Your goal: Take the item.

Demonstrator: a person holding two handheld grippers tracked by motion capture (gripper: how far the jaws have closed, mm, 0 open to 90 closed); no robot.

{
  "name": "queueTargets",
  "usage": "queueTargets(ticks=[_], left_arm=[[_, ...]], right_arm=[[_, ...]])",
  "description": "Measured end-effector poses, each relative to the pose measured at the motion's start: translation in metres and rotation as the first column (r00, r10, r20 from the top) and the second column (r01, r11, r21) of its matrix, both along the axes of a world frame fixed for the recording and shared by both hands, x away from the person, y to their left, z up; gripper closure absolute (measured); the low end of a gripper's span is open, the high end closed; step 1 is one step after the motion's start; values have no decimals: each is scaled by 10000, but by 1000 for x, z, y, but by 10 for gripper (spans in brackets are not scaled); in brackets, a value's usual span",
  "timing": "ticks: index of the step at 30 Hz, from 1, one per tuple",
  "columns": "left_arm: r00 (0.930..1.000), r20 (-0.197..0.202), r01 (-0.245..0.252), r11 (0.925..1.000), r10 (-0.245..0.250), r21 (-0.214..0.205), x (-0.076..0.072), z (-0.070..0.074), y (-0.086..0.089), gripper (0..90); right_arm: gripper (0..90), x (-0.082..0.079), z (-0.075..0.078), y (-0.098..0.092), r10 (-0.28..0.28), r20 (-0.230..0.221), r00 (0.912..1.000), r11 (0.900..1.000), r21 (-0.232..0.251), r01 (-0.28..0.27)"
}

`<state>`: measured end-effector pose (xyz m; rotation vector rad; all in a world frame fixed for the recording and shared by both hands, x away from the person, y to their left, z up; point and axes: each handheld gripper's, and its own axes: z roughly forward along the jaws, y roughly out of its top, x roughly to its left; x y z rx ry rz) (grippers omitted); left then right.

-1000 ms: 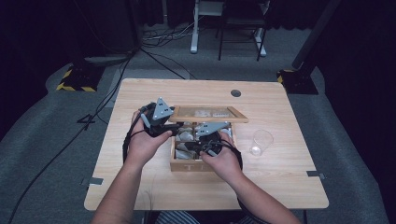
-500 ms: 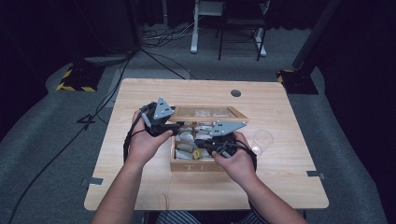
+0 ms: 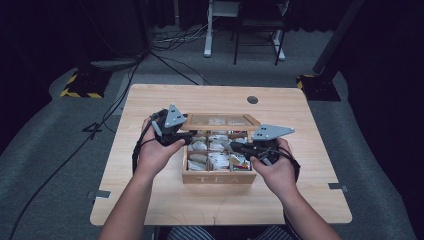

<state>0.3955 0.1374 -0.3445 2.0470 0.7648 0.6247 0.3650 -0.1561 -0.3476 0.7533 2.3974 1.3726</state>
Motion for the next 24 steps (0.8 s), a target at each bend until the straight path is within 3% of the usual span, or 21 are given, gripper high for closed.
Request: queueTargets(ticks=[15,24], left_arm=[[10000,-70,18,9998,-19,-190,1,-1,1,431],[10000,-68,7,9999,-8,-167,1,-1,1,430]], right_arm=[[900,4,6,-49,-1131,23,9936,9935,153,1130],[900,16,3,-80,-2039,-44,9790,9788,205,2039]])
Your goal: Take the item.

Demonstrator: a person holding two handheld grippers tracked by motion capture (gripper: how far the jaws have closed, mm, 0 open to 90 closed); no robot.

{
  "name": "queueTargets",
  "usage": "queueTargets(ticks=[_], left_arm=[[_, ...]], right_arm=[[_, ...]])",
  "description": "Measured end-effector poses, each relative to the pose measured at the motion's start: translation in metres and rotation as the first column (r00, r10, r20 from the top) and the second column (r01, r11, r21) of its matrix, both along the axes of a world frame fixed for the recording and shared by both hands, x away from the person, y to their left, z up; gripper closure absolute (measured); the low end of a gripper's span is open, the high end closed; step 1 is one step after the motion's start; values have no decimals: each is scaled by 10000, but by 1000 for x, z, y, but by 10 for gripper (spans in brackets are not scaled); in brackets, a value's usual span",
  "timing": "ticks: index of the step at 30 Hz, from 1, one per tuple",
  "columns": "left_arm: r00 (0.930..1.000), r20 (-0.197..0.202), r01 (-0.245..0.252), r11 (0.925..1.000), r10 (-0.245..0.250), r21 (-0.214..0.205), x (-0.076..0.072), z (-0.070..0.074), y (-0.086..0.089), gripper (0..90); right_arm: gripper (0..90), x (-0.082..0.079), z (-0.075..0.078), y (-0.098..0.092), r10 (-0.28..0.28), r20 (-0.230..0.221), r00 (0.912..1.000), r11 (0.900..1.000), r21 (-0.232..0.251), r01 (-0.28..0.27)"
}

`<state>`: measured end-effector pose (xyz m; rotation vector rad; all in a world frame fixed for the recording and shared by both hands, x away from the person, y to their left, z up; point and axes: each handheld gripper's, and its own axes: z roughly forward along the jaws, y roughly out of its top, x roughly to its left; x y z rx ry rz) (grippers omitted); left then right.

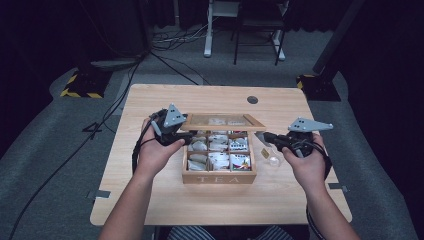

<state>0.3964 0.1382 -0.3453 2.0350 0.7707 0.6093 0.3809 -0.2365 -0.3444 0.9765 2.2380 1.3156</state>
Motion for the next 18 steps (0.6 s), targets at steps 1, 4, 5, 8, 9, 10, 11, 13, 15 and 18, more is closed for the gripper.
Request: queueTargets(ticks=[1,4,5,8,9,10,11,13,15,18], left_arm=[[10000,-3,8,10000,-8,20,0,0,0,431],[10000,-7,0,10000,0,-7,0,0,0,430],[10000,-21,9,10000,-9,-19,0,0,0,430],[10000,-22,16,10000,-16,-17,0,0,0,430],[10000,-7,18,10000,-18,23,0,0,0,430],[10000,-5,10,10000,-10,30,0,0,0,430],[10000,-20,-14,10000,14,10,0,0,0,430],[10000,0,-4,10000,4,53,-1,0,0,430],[10000,21,-40,10000,40,78,-1,-1,-1,430],[10000,72,-56,9998,54,204,-2,-1,-2,431]], right_arm=[[900,1,0,-3,-77,-25,10000,10000,-12,77],[900,5,-1,-8,-235,-15,9997,9997,26,235],[900,7,0,-12,-380,-9,9993,9992,88,380],[900,11,0,-18,-514,25,9987,9986,80,514],[900,13,0,-20,-589,41,9983,9982,98,588],[900,14,0,-23,-651,72,9979,9978,118,650],[900,16,0,-25,-711,79,9974,9974,148,710],[900,18,0,-29,-866,83,9962,9961,188,864],[900,20,0,-34,-993,132,9950,9948,259,989],[900,22,1,-39,-1148,255,9931,9930,309,1140]])
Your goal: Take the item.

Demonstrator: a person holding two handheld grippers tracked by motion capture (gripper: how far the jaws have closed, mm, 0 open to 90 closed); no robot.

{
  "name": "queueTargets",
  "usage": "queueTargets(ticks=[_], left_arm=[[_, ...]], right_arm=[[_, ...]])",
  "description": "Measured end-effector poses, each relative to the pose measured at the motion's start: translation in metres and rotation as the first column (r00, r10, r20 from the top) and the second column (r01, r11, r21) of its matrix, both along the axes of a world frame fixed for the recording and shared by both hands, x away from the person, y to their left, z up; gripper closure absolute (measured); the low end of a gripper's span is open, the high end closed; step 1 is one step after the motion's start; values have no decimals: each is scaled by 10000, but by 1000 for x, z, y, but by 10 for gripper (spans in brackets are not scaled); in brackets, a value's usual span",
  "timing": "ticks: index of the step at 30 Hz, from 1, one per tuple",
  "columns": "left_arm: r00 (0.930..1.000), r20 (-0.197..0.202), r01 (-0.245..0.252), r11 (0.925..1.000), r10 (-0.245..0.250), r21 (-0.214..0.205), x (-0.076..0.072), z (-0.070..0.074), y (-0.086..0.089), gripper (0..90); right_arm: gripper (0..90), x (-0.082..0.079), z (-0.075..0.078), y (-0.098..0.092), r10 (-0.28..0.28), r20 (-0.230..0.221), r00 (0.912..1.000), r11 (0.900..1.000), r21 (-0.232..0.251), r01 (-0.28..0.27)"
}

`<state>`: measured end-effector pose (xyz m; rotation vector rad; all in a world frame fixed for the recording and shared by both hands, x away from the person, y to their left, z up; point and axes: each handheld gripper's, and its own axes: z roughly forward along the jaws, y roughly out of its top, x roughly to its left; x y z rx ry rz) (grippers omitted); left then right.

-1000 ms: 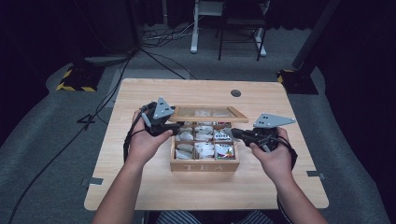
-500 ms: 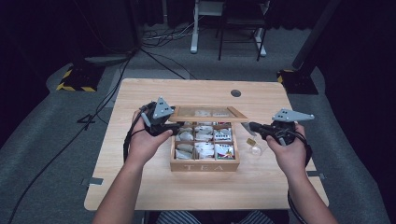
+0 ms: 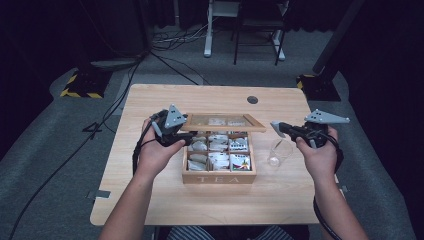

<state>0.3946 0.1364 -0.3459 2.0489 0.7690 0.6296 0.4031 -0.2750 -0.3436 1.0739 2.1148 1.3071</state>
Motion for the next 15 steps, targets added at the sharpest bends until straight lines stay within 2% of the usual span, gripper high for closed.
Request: queueTargets(ticks=[2,6,9,15], left_arm=[[10000,-21,-9,10000,9,-16,0,0,-1,430],[10000,-22,-8,10000,8,-25,0,0,-1,430],[10000,-20,-8,10000,8,-29,0,0,-1,430],[10000,-14,-22,10000,22,-55,0,-1,-1,430]], right_arm=[[900,1,-1,-3,-108,126,9999,9999,-47,108],[900,3,-6,-7,-282,52,9996,9996,44,281],[900,4,-11,-9,-354,-64,9994,9993,90,354],[900,4,-30,-14,-497,-417,9979,9986,161,504]])
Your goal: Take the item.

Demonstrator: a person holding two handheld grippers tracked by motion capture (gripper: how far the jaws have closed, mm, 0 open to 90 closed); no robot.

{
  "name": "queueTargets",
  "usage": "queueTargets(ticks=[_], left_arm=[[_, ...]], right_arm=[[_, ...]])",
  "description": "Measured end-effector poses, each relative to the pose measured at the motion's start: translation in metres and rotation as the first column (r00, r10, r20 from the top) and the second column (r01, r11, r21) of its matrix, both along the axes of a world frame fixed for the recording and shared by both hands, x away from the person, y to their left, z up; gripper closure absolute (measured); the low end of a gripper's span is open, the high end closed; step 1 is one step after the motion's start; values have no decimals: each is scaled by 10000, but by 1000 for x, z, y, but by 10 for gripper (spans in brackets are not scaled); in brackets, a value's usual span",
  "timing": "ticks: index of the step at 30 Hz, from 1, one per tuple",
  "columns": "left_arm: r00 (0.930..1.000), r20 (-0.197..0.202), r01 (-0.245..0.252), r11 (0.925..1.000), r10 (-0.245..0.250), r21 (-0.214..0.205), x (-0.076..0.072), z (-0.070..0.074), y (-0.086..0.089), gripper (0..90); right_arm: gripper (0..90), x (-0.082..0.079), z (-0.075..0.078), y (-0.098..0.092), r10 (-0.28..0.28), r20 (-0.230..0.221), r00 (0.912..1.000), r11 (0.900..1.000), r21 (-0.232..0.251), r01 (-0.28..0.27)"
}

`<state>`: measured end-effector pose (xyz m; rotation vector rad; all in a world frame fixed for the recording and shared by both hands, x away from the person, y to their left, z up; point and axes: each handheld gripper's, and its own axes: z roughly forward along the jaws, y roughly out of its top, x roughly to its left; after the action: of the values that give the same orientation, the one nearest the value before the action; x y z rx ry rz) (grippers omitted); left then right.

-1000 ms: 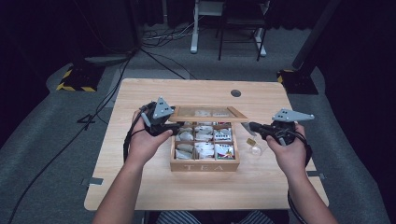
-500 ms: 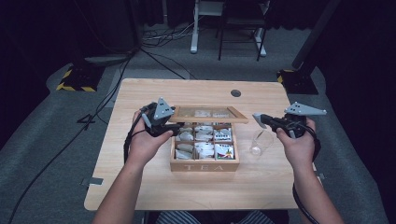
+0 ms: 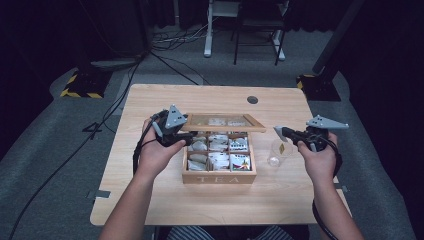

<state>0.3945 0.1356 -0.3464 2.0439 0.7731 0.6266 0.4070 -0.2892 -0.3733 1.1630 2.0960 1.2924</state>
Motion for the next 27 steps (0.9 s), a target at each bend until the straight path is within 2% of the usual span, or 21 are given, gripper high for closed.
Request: queueTargets(ticks=[13,18,27], left_arm=[[10000,30,-17,9999,17,116,0,-1,-2,430],[10000,12,40,9999,-40,96,1,-1,-3,428],[10000,48,47,9999,-48,145,0,-2,-3,427]], right_arm=[[900,-7,-18,-10,-118,-299,9995,9997,225,125],[900,-11,-25,-13,-164,-399,9991,9987,468,182],[900,-13,-35,-13,-159,-547,9984,9979,613,192]])
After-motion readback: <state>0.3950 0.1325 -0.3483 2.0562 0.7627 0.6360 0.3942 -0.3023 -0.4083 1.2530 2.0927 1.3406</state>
